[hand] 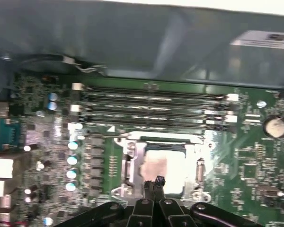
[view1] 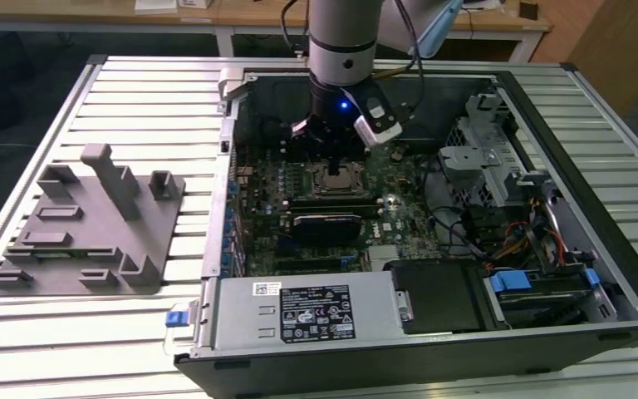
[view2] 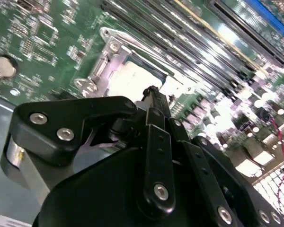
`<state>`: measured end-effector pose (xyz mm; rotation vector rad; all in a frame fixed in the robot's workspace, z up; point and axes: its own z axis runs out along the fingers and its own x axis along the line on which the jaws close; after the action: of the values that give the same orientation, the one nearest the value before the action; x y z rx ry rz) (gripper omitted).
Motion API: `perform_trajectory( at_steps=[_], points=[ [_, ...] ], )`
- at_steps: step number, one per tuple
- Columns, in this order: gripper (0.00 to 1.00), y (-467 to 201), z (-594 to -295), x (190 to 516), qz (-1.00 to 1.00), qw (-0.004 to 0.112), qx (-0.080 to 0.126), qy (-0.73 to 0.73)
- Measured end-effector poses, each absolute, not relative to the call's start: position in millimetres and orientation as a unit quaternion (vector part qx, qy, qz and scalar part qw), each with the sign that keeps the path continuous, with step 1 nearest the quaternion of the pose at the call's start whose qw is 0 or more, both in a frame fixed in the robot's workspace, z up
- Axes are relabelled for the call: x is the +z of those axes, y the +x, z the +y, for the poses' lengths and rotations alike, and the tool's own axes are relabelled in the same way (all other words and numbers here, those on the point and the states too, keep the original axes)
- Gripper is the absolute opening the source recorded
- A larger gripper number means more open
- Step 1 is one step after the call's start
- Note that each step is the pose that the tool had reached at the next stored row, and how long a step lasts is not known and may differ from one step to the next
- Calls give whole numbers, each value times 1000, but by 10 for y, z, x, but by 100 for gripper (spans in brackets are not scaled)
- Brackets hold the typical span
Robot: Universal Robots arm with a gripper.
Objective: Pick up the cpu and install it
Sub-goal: 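Close the cpu cover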
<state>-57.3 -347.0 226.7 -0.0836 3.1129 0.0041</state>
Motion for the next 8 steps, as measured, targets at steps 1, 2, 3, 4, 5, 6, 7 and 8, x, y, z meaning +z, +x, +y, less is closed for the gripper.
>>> perform_trajectory(
  at_steps=[1, 2, 3, 4, 5, 6, 7, 8],
  points=[
    [11, -541, -3469, 2267, 1000, 13, 1, -27],
    [11, -511, -3469, 2267, 1000, 13, 1, -27],
    [11, -482, -3468, 2267, 1000, 13, 0, -27],
    [11, -454, -3468, 2267, 1000, 13, 0, -27],
    [11, -429, -3468, 2267, 1000, 13, 0, -27],
    [11, -416, -3468, 2267, 1000, 12, -1, -27],
    [11, -414, -3468, 2267, 1000, 12, -1, -27],
    [11, -414, -3468, 2267, 1000, 12, -1, -27]
  ],
)
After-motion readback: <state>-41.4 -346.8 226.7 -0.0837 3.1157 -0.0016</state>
